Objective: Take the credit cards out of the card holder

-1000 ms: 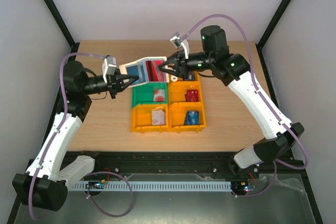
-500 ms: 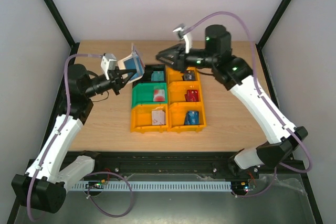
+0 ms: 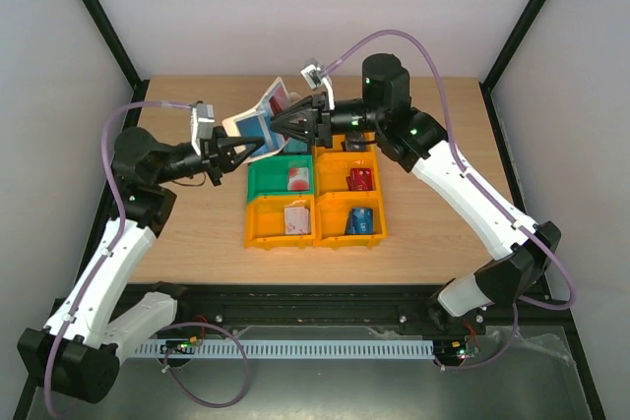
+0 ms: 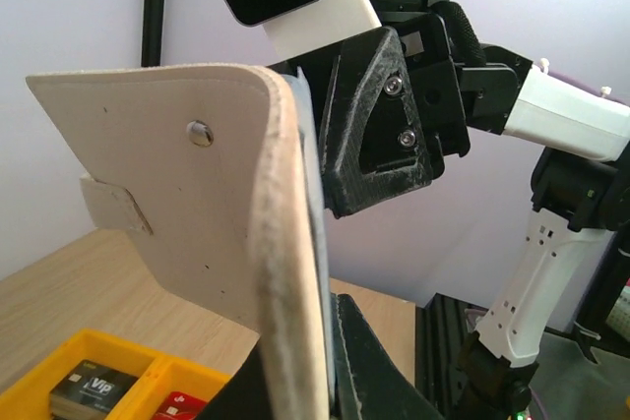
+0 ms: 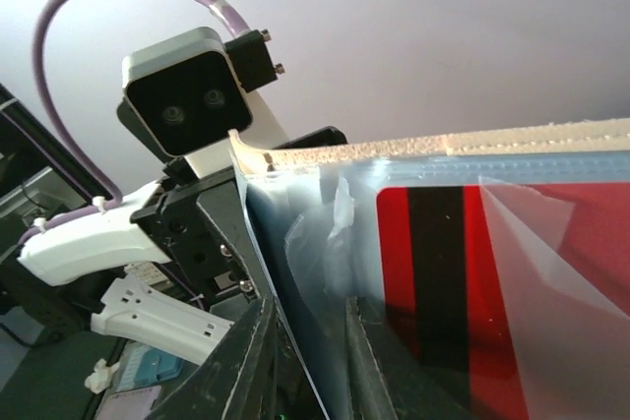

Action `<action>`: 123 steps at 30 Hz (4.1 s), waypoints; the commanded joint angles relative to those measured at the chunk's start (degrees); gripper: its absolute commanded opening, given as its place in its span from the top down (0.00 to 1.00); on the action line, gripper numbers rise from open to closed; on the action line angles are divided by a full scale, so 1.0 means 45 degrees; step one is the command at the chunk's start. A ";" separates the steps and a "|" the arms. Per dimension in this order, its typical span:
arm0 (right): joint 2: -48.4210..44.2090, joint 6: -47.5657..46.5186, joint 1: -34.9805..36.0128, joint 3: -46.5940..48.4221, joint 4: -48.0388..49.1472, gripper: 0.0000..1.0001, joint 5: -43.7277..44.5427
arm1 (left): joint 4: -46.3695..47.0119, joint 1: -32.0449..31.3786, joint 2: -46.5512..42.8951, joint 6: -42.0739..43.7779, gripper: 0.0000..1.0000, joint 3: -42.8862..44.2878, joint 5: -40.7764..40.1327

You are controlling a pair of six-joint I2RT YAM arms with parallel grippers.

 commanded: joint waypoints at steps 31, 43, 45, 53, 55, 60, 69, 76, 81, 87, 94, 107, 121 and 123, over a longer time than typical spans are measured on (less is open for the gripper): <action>-0.0500 0.0264 -0.0543 -0.0678 0.1481 0.96 -0.1573 | 0.0240 -0.0309 0.0058 0.0175 0.98 0.0008 -0.0325; -0.0907 -0.0682 -0.1349 -0.1280 0.0264 0.82 -0.0857 | 0.0531 -0.0273 0.0084 0.0218 0.98 0.0009 0.0166; -0.0879 -0.0597 -0.1349 -0.1326 0.0318 0.82 -0.0975 | 0.0599 -0.0269 0.0128 0.0178 0.98 0.0010 0.0166; -0.0996 -0.0036 -0.1085 -0.1745 0.1370 0.74 -0.1537 | 0.0679 -0.0284 0.0218 0.0089 0.98 0.0051 0.0117; -0.0978 -0.0138 -0.0992 -0.1762 0.1333 0.73 -0.1476 | 0.0681 -0.0270 0.0226 0.0089 0.98 0.0056 0.0142; -0.1015 -0.0271 -0.0948 -0.1756 0.1344 0.75 -0.1390 | 0.0681 -0.0273 0.0245 0.0070 0.98 0.0073 0.0176; -0.0973 -0.0447 -0.0724 -0.1729 0.1329 0.71 -0.1223 | 0.0779 -0.0276 0.0262 0.0032 0.98 0.0036 0.0186; -0.0937 -0.0545 -0.0704 -0.1701 0.1260 0.71 -0.1120 | 0.0798 -0.0280 0.0271 0.0013 0.98 0.0034 0.0220; -0.0952 -0.0580 -0.0706 -0.1702 0.1248 0.70 -0.1239 | 0.0808 -0.0268 0.0267 -0.0013 0.98 0.0026 0.0208; -0.1168 -0.1200 -0.0704 -0.1714 0.0753 0.65 -0.1476 | 0.0818 -0.0273 0.0267 -0.0032 0.98 0.0014 0.0225; -0.1200 -0.1167 -0.0704 -0.1659 0.0875 0.70 -0.1283 | 0.0811 -0.0279 0.0234 -0.0013 0.98 0.0014 0.0272; -0.1346 -0.1239 -0.0704 -0.1888 0.0989 0.75 -0.0569 | 0.0901 -0.0278 0.0240 -0.0060 0.98 -0.0001 0.0348; -0.1158 -0.1386 -0.0601 -0.1807 0.1003 0.78 -0.0255 | 0.0916 -0.0303 0.0273 -0.0022 0.98 0.0005 0.0448; -0.1095 -0.1432 -0.0551 -0.1756 0.0956 0.78 -0.0222 | 0.0916 -0.0307 0.0272 -0.0028 0.98 0.0000 0.0475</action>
